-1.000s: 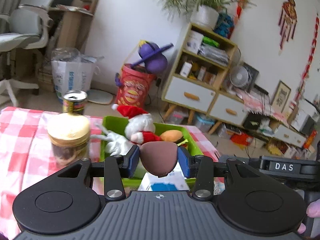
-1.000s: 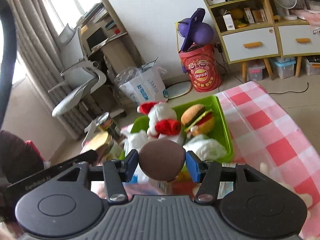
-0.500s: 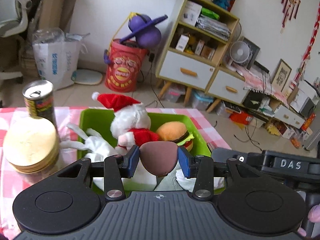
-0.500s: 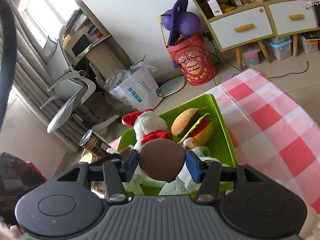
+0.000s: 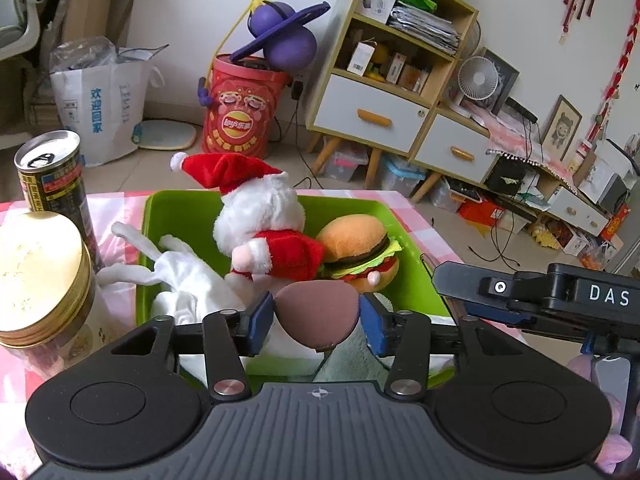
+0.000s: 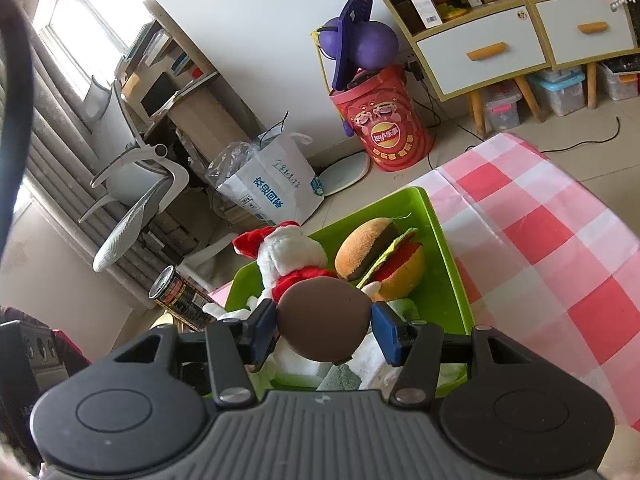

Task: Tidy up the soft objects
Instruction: 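Lower both brown plushes into the green bin and open both tools, then move both tools back toward the pink bunny plush and blue-dress doll, then grasp the pink fuzzy bunny plush with the left tool while the right tool grasps the blue-dress doll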

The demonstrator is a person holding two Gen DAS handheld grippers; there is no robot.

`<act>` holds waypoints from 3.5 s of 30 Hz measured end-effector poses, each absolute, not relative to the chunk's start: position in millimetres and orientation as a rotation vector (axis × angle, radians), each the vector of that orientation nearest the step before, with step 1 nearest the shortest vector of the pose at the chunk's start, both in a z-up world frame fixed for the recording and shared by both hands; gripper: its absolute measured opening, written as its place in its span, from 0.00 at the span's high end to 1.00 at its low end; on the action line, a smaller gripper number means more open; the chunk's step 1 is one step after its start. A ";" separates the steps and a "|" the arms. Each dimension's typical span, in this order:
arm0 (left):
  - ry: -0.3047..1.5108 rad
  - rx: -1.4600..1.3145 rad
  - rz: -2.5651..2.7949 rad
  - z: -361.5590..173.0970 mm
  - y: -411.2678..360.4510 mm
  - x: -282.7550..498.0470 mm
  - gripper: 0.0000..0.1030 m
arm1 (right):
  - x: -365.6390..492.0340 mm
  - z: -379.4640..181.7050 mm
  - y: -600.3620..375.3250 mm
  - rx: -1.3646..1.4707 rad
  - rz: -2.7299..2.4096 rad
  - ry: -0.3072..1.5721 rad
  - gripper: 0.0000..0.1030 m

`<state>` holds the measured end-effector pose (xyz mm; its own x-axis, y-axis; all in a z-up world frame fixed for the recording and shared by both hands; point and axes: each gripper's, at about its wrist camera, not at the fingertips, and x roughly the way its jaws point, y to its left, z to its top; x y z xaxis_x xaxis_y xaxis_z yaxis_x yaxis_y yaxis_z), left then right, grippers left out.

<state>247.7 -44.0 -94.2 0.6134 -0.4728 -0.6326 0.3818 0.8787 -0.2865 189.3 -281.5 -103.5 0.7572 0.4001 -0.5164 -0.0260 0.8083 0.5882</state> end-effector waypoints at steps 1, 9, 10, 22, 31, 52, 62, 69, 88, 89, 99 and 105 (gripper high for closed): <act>0.760 -0.130 -0.494 -93.8 -43.5 246.8 0.46 | 189.2 -103.2 -280.4 0.590 0.255 0.680 0.72; 0.736 -0.154 -0.482 -84.6 -40.1 241.4 0.21 | 185.8 -97.6 -277.2 0.585 0.259 0.695 0.42; 0.735 -0.151 -0.482 -82.8 -40.1 240.5 0.21 | 184.7 -96.5 -277.5 0.585 0.258 0.693 0.42; 0.688 -0.130 -0.439 -56.8 -27.8 215.2 0.05 | 168.1 -76.6 -284.6 0.543 0.224 0.701 0.41; 0.689 -0.147 -0.361 -46.3 -3.5 177.4 0.05 | 134.8 -61.0 -295.6 0.477 0.184 0.717 0.40; 0.755 -0.098 -0.084 -81.6 49.0 98.9 0.05 | 74.0 -85.6 -285.1 0.292 0.159 0.827 0.36; 0.807 -0.029 -0.030 -138.9 51.8 88.6 0.05 | 52.5 -144.6 -279.5 -0.040 0.200 0.866 0.36; 0.874 0.039 -0.019 -167.9 44.4 94.4 0.05 | 53.1 -175.5 -295.7 -0.084 0.166 0.939 0.31; 0.768 0.001 -0.010 -172.9 44.4 118.1 0.05 | 88.3 -191.0 -306.0 -0.009 0.126 0.806 0.19; 0.763 -0.007 -0.009 -172.4 44.5 119.6 0.05 | 90.0 -190.9 -306.1 -0.004 0.118 0.804 0.19; 0.724 -0.005 0.007 -168.4 34.9 128.6 0.08 | 98.5 -187.6 -294.5 -0.077 0.021 0.781 0.19; 0.711 -0.026 0.019 -164.5 35.1 133.7 0.23 | 104.2 -183.7 -289.5 -0.164 -0.051 0.742 0.20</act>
<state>133.7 35.1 -164.5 0.7578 0.0080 -0.6525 -0.0261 0.9995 -0.0180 104.2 -289.5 -183.7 0.7369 -0.1043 -0.6680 -0.0114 0.9860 -0.1665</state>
